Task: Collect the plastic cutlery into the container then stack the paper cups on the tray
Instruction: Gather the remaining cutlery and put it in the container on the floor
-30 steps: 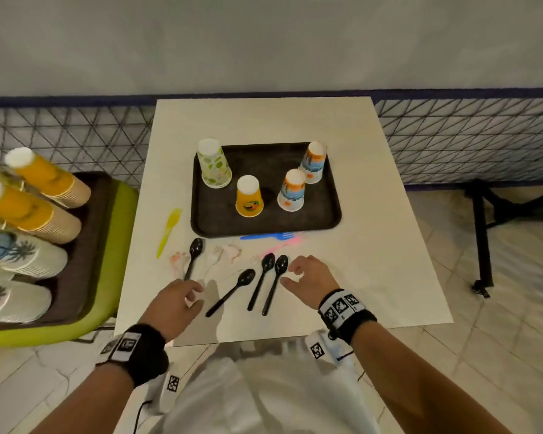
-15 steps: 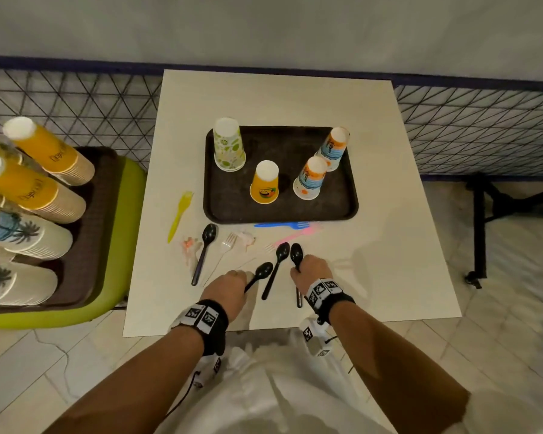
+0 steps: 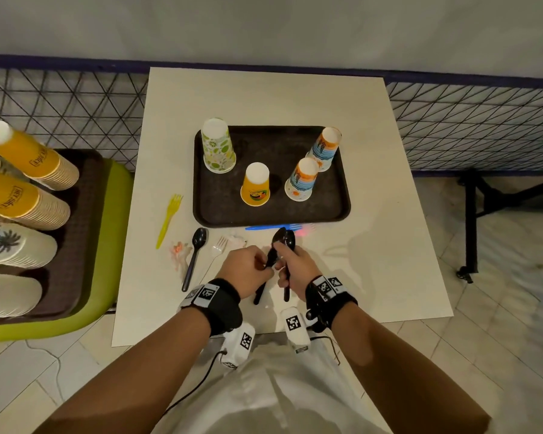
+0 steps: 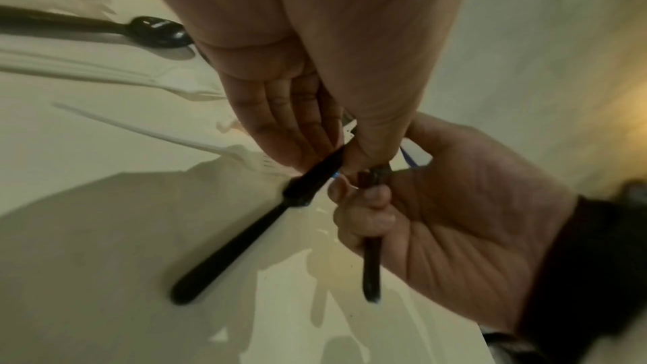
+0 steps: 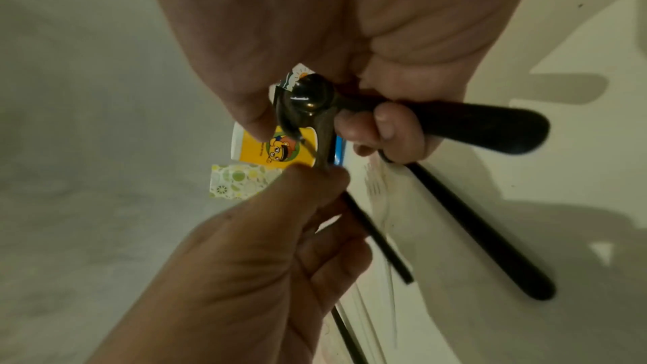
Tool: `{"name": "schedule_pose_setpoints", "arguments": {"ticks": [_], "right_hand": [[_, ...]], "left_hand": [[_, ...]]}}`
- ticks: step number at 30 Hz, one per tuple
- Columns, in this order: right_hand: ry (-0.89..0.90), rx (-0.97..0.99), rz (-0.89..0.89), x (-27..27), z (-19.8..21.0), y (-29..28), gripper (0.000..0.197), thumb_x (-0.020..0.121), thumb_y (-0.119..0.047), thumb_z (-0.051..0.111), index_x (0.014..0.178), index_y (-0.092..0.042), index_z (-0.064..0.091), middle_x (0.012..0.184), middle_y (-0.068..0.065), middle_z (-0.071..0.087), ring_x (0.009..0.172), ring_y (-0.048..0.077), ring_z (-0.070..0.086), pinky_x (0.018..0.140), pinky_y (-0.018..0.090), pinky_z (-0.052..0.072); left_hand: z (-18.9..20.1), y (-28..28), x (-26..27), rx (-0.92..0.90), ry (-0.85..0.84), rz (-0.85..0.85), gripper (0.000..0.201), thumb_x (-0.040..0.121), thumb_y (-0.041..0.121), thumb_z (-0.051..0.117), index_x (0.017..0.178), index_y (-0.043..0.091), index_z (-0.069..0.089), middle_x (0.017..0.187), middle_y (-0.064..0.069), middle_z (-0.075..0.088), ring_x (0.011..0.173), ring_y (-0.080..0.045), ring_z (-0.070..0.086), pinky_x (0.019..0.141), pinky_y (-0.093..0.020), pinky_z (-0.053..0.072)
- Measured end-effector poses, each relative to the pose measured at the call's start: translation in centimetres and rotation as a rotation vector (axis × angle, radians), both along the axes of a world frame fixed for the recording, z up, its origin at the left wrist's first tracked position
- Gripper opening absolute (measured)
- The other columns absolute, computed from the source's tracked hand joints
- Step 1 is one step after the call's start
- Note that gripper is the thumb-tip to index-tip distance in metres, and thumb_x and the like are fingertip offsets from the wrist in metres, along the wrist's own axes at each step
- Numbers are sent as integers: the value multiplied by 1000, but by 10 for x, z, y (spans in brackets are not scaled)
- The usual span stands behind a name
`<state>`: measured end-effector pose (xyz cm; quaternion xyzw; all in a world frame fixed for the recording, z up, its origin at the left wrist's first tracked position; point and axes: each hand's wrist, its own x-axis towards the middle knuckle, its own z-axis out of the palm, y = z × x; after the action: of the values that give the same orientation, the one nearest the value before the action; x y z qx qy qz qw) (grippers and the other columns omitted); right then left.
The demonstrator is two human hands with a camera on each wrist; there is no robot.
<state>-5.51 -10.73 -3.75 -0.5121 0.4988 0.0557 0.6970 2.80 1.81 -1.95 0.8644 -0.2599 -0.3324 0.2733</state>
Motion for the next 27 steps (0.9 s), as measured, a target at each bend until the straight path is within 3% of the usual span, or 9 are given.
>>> {"name": "schedule_pose_setpoints", "arguments": {"ticks": [4,7,9,11,14,19,22,25,27], "right_hand": [[4,-194,196,3,-5,-4,35,93,-44,61,85,-11,65,64,8,56,49,22,48,54,35,45],[65,-321,253,1,-11,-9,37,92,-47,54,81,-13,63,66,9,59,55,25,53,58,44,50],[144,-414,314,0,-12,-13,34,101,-40,48,90,-11,63,74,9,62,64,28,57,62,43,51],[206,-487,401,1,-18,-13,34,106,-33,42,107,-5,61,92,15,64,84,34,62,74,42,48],[270,-583,530,5,-20,-3,37,103,-37,50,117,-3,58,109,18,69,101,38,66,76,34,45],[405,-657,660,3,-27,8,56,85,-55,70,118,-11,58,109,7,68,99,27,68,79,33,55],[426,-697,714,2,-28,5,47,89,-48,68,118,-12,58,109,6,67,96,26,68,76,31,53],[421,-719,719,3,-28,1,32,93,-35,64,112,-10,63,103,7,71,80,24,66,68,30,54],[437,-714,719,0,-26,-1,32,91,-33,65,113,-9,63,101,8,71,81,25,67,65,28,50]], "left_hand": [[0,-11,-5,-21,33,-108,16,90,27,70,100,17,62,90,2,63,86,-18,62,73,-24,43],[-3,-4,-2,-44,65,-116,18,90,31,71,103,19,66,93,3,66,86,-17,63,78,-27,51],[-8,5,6,-3,0,-86,19,90,35,69,103,20,66,98,0,66,90,-19,64,83,-33,54],[-17,16,16,107,-138,-98,25,90,33,67,112,20,64,111,-2,62,100,-22,63,88,-37,54],[-31,28,24,274,-218,-176,38,90,30,66,126,20,57,127,-4,55,113,-26,59,93,-39,52],[-47,32,19,366,-255,-198,40,93,24,62,131,15,52,129,-9,55,114,-29,59,92,-41,52],[-51,32,20,398,-277,-212,38,96,24,57,133,14,52,128,-10,56,116,-29,58,92,-40,52],[-53,32,20,420,-280,-233,38,98,26,53,133,13,53,129,-10,57,116,-29,56,93,-39,50],[-53,31,19,412,-283,-250,39,97,24,53,134,11,53,130,-11,55,118,-29,54,96,-37,49]]}}
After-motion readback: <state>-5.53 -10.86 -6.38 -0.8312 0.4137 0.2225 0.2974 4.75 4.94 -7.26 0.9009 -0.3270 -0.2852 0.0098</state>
